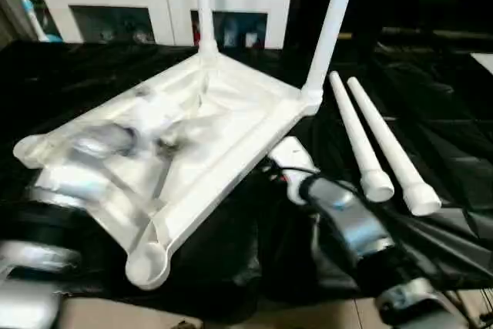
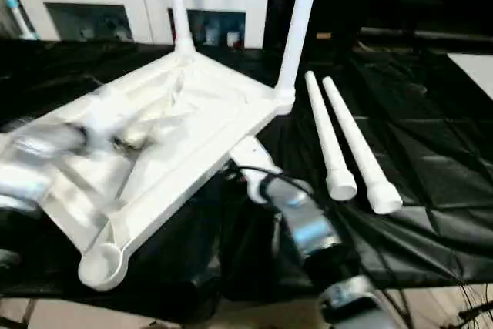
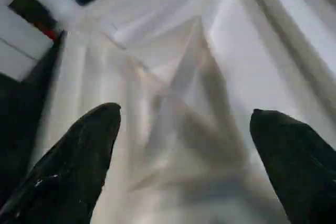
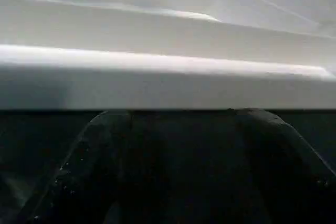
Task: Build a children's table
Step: Rotate table base
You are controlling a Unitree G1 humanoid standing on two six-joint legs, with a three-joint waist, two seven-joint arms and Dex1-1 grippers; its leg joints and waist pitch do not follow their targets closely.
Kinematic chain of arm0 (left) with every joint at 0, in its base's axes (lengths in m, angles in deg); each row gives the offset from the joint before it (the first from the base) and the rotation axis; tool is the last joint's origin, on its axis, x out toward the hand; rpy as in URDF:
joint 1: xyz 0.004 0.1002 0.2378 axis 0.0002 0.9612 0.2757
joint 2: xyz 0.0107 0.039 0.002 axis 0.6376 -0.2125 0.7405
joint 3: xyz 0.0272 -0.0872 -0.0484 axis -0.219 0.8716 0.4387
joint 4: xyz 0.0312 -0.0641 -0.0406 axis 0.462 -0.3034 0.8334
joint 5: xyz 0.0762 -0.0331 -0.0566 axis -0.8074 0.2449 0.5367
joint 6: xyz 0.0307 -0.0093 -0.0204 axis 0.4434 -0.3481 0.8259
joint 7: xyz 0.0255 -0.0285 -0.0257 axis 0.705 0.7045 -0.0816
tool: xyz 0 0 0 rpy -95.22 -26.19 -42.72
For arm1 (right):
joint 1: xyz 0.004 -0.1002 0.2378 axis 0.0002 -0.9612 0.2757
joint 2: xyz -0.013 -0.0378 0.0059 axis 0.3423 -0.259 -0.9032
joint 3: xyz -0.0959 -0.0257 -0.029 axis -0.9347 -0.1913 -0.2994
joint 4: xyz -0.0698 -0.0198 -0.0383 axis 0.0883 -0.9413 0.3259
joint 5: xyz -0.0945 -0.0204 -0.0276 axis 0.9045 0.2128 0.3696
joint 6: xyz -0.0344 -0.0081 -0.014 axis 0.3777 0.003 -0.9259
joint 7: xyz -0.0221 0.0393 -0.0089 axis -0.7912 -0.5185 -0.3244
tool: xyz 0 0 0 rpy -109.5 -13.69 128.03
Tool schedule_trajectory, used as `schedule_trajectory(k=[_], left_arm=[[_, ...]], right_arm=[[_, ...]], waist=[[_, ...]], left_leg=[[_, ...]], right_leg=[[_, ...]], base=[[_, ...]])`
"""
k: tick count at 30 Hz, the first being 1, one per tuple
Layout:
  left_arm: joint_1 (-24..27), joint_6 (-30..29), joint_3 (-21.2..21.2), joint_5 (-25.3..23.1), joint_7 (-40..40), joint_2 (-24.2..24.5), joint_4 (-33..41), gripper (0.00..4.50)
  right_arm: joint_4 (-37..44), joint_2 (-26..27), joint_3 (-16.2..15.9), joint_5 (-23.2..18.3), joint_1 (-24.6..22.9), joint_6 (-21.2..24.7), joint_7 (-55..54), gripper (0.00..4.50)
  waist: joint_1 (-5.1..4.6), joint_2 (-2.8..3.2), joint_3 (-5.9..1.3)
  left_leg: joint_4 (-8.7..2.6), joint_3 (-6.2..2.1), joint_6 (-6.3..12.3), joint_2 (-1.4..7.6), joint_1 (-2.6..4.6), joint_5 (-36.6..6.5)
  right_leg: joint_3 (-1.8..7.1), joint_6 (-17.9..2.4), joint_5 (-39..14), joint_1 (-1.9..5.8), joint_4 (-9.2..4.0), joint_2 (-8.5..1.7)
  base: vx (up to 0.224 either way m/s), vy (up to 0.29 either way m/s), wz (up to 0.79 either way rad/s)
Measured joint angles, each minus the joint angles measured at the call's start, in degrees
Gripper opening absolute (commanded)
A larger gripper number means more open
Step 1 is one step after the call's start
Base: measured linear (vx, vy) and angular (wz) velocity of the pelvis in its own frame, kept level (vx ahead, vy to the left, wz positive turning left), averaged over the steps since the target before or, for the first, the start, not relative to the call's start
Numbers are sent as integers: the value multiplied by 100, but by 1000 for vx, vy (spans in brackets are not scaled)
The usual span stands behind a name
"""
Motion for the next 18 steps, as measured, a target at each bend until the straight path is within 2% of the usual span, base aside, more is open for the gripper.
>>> schedule_trajectory(k=[3,4,10,14,16,18], left_arm=[[119,6,68,59,-485,303,365,444],[391,-121,1,181,-1034,624,700,444],[987,-522,-383,283,-2239,1635,1145,444],[1025,-515,-645,-327,-2108,1932,781,444],[1114,-675,-649,-655,-1861,2102,555,444],[1226,-885,-572,-735,-1641,2277,517,444]], right_arm=[[28,-70,37,-3,3,-31,65,359],[149,-45,14,-48,-13,-110,163,359],[185,-310,153,-116,2,-233,286,359],[-159,-220,281,-81,259,-165,-146,359],[-326,-161,355,-66,352,-136,-348,359],[-440,-140,437,-64,379,-117,-474,359]], waist=[[4,8,2],[-1,11,4],[-3,24,14],[-31,30,18],[-60,31,18],[-82,29,17]], left_leg=[[0,2,2,-6,0,-2],[-1,2,1,-5,-1,-2],[3,4,-1,-6,13,0],[7,3,-13,-6,29,7],[6,2,-16,-5,32,8],[6,1,-17,-5,33,9]], right_leg=[[4,-2,-2,3,-2,-3],[4,-3,-3,1,-1,-3],[10,-4,-6,5,15,-3],[14,1,-9,5,41,-3],[13,14,-17,3,46,-2],[14,13,-17,3,46,0]], base=[[0,0,0],[0,0,0],[0,0,0],[0,0,0],[0,0,0],[0,0,0]])
